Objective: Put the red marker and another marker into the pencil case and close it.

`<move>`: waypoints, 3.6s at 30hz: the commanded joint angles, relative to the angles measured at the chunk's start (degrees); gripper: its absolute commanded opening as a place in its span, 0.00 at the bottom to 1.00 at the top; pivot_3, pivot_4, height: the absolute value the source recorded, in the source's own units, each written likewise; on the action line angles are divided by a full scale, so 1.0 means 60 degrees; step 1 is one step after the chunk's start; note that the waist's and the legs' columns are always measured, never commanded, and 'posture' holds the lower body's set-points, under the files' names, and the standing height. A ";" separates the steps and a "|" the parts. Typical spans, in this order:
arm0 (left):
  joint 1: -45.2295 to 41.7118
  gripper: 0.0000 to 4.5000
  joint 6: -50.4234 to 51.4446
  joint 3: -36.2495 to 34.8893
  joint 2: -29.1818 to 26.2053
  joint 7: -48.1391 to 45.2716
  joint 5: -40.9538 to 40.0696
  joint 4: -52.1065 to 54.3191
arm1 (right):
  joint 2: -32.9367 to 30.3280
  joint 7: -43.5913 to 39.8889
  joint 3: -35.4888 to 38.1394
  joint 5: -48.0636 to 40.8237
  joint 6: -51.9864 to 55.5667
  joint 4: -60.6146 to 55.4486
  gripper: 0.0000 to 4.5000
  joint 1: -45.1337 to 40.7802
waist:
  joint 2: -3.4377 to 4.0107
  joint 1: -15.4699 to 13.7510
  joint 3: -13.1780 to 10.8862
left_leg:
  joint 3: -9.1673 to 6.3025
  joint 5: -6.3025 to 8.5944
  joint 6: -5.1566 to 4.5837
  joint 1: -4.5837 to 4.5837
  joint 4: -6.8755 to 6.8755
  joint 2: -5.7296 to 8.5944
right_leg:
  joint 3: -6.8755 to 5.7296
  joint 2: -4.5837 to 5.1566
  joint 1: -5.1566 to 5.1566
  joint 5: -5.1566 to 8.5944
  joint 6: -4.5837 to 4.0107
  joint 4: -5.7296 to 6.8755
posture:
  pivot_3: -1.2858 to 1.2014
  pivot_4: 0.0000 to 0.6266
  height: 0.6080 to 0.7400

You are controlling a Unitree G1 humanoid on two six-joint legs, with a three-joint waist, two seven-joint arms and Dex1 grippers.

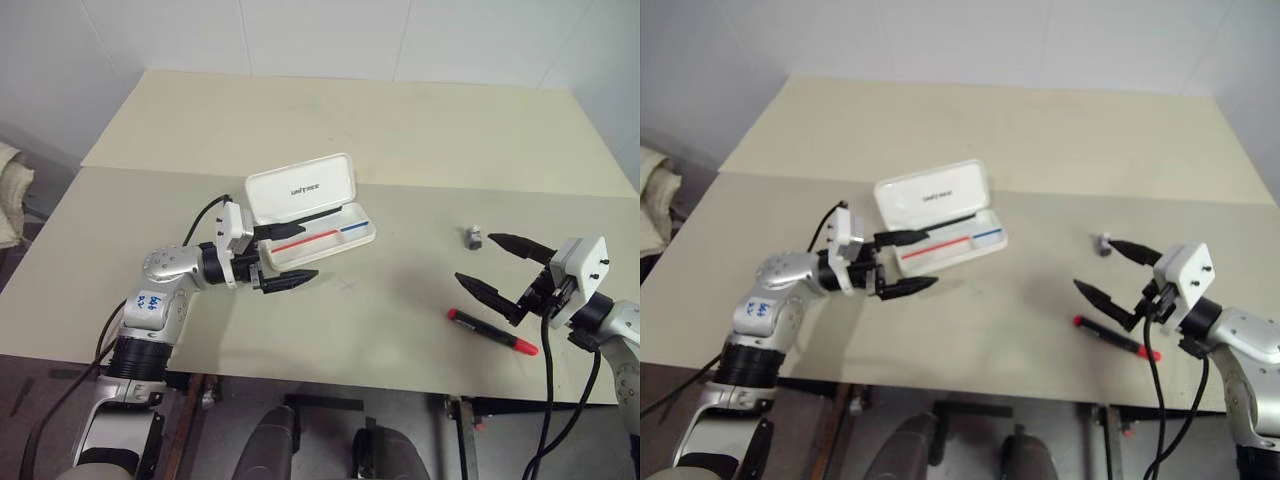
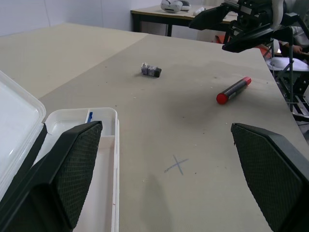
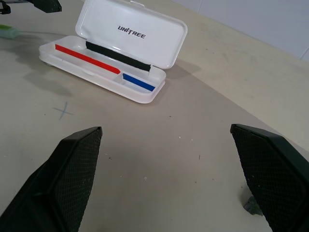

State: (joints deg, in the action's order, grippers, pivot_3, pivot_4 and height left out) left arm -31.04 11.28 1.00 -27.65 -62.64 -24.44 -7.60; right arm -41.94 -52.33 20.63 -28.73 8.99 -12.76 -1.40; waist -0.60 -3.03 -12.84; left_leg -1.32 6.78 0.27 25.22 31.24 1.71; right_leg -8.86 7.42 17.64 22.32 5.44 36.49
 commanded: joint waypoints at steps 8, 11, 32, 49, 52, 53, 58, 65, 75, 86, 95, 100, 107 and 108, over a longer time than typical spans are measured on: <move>-0.0242 1.00 -0.0804 -0.0266 0.0134 0.0372 0.0241 -0.0358 | -0.0167 -0.0098 -0.0033 -0.0067 0.0069 -0.0090 1.00 -0.0640 | -0.0001 -0.0012 0.0000 | 0.0001 0.0000 -0.0001 0.0003 0.0003 0.0003 | 0.0000 0.0003 0.0000 -0.0001 0.0000 -0.0002 | 0.52 0.24 1.00; -0.0229 0.96 -0.1031 -0.0214 0.0114 0.0367 0.0388 -0.0513 | -0.0158 -0.0171 -0.0107 -0.0083 0.0080 -0.0034 1.00 -0.0823 | -0.0001 -0.0010 0.0000 | 0.0003 -0.0001 -0.0002 0.0003 0.0005 0.0003 | 0.0000 0.0002 0.0000 -0.0002 0.0001 0.0000 | 0.52 0.24 1.00; 0.0084 0.48 -0.0062 0.0195 -0.1588 0.0287 0.1788 -0.0756 | 0.1647 0.0672 -0.1974 0.0274 -0.0251 -0.1115 1.00 -0.1414 | 0.0002 0.0019 -0.0002 | 0.0008 0.0026 0.0041 -0.0006 -0.0011 -0.0012 | 0.0033 -0.0016 0.0012 -0.0002 0.0000 0.0002 | 0.52 0.24 1.00; -0.1256 0.48 0.0041 0.1066 -0.1462 -0.0599 0.2379 -0.1901 | 0.1729 0.0786 -0.2316 0.0145 0.0055 -0.1725 1.00 -0.1265 | 0.0000 0.0026 -0.0002 | 0.0089 0.0003 0.0008 -0.0002 -0.0009 -0.0024 | 0.0194 -0.0027 0.0138 -0.0004 0.0003 0.0113 | 0.52 0.24 1.00; -0.1485 0.48 -0.0003 0.1367 -0.1474 -0.0836 0.2596 -0.2062 | 0.1664 0.0768 -0.2248 0.0114 0.0060 -0.1765 1.00 -0.1193 | 0.0000 0.0040 -0.0002 | 0.0099 0.0001 0.0006 -0.0002 -0.0010 -0.0030 | 0.0204 -0.0033 0.0144 -0.0004 0.0002 0.0118 | 0.52 0.24 1.00; -0.1536 0.48 -0.0034 0.1440 -0.1488 -0.0916 0.2662 -0.2100 | 0.1644 0.0765 -0.2234 0.0100 0.0071 -0.1774 1.00 -0.1187 | 0.0000 0.0049 -0.0002 | 0.0110 0.0000 0.0004 -0.0002 -0.0009 -0.0033 | 0.0207 -0.0036 0.0146 -0.0004 0.0002 0.0120 | 0.52 0.24 1.00; -0.1838 0.48 0.0212 0.1781 -0.1494 -0.1105 0.3013 -0.2304 | 0.1354 0.0537 -0.2165 -0.0118 0.0362 -0.1935 1.00 -0.1083 | 0.0000 0.0057 -0.0002 | 0.0153 -0.0002 0.0007 -0.0010 -0.0001 -0.0049 | 0.0219 -0.0043 0.0149 -0.0005 0.0000 0.0134 | 0.52 0.24 1.00; -0.2458 0.48 0.0759 0.2210 -0.1265 -0.1016 0.3485 -0.2661 | -0.0097 -0.0861 -0.2167 -0.0823 0.1317 -0.2176 1.00 -0.0734 | -0.0002 0.0031 -0.0002 | 0.0157 0.0007 0.0006 -0.0005 0.0029 -0.0061 | 0.0220 -0.0043 0.0148 -0.0013 -0.0013 0.0137 | 0.52 0.24 1.00; -0.2476 0.45 0.1317 0.2499 -0.1124 -0.1052 0.3772 -0.2202 | -0.0395 -0.1325 -0.1838 -0.0870 0.1330 -0.1372 1.00 -0.1367 | -0.0010 0.0168 -0.0006 | 0.0169 0.0026 -0.0006 0.0001 0.0094 -0.0086 | 0.0226 -0.0053 0.0147 -0.0018 -0.0017 0.0151 | 0.52 0.24 1.00; -0.2143 0.00 0.1326 0.2611 -0.1267 -0.1056 0.4048 -0.1710 | -0.0520 -0.1505 -0.1559 -0.1191 0.1624 -0.0950 1.00 -0.1930 | -0.0012 0.0080 -0.0007 | 0.0162 0.0067 -0.0043 0.0011 0.0136 -0.0080 | 0.0254 -0.0042 0.0144 -0.0024 -0.0001 0.0148 | 0.52 0.24 1.00; -0.2041 0.00 0.0713 0.2706 -0.1037 -0.1464 0.3815 -0.1260 | -0.0697 -0.1548 -0.1429 -0.1197 0.1823 -0.1118 1.00 -0.1832 | -0.0012 0.0008 -0.0007 | 0.0172 0.0084 -0.0059 0.0007 0.0136 -0.0079 | 0.0292 -0.0038 0.0149 -0.0030 0.0011 0.0135 | 0.52 0.24 1.00; -0.2011 0.00 0.0335 0.2885 -0.0799 -0.1729 0.3756 -0.0888 | -0.0812 -0.1515 -0.1272 -0.1258 0.1937 -0.1227 1.00 -0.1694 | -0.0012 -0.0040 -0.0007 | 0.0193 0.0089 -0.0067 0.0017 0.0137 -0.0075 | 0.0290 -0.0040 0.0144 -0.0039 0.0027 0.0105 | 0.52 0.24 1.00; -0.1970 0.00 0.0217 0.3158 -0.0685 -0.2139 0.3778 -0.0413 | -0.0802 -0.1382 -0.1107 -0.1355 0.2120 -0.1527 1.00 -0.1436 | -0.0012 -0.0016 -0.0007 | 0.0201 0.0098 -0.0085 0.0026 0.0143 -0.0072 | 0.0307 -0.0039 0.0144 -0.0053 0.0047 0.0083 | 0.52 0.24 1.00; -0.1928 0.00 0.0246 0.3203 -0.0708 -0.2232 0.3752 -0.0318 | -0.0805 -0.1365 -0.1069 -0.1379 0.2151 -0.1580 1.00 -0.1384 | -0.0012 -0.0010 -0.0007 | 0.0205 0.0098 -0.0086 0.0026 0.0142 -0.0073 | 0.0307 -0.0039 0.0146 -0.0053 0.0047 0.0083 | 0.52 0.24 1.00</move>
State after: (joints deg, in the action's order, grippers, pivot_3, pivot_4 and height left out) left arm -43.19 13.50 19.25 -31.98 -74.31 -0.62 -12.12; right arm -45.92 -60.85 11.80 -35.53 21.72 -19.97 -9.92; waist -0.67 -3.10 -12.89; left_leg -0.08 7.38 -0.24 25.37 32.10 1.27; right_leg -7.02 7.19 18.52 22.00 5.72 36.99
